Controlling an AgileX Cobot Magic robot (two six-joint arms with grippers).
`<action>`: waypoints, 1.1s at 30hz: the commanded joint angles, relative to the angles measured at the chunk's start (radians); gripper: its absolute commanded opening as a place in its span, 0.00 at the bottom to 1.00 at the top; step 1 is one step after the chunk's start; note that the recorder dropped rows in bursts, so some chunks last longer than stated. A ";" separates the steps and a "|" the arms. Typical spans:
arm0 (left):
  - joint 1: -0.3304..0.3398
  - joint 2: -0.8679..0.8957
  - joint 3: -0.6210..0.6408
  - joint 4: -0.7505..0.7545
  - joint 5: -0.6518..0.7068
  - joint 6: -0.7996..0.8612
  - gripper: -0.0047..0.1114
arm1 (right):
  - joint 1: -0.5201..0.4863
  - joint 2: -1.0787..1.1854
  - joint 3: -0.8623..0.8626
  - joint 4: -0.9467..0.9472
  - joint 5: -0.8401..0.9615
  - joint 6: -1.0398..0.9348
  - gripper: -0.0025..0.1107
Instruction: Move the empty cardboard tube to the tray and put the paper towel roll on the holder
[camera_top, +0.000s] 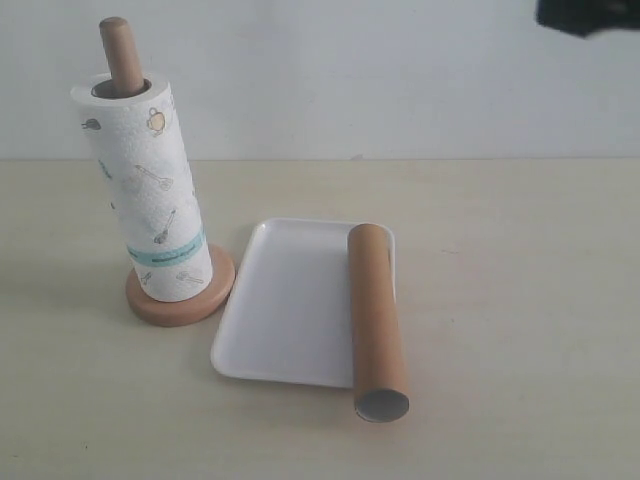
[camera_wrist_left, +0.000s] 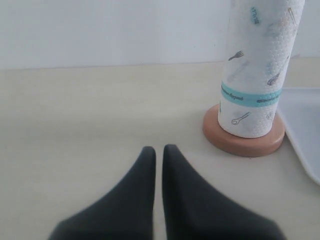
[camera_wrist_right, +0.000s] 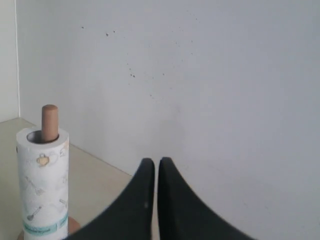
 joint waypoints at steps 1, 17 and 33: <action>-0.005 -0.003 0.004 -0.008 0.001 0.002 0.08 | -0.218 -0.127 0.153 0.011 -0.281 0.011 0.04; -0.005 -0.003 0.004 -0.008 0.001 0.002 0.08 | -0.483 -0.303 0.336 0.075 -0.495 0.070 0.04; -0.005 -0.003 0.004 -0.008 0.001 0.002 0.08 | -0.288 -0.152 0.336 1.000 -0.462 -0.914 0.04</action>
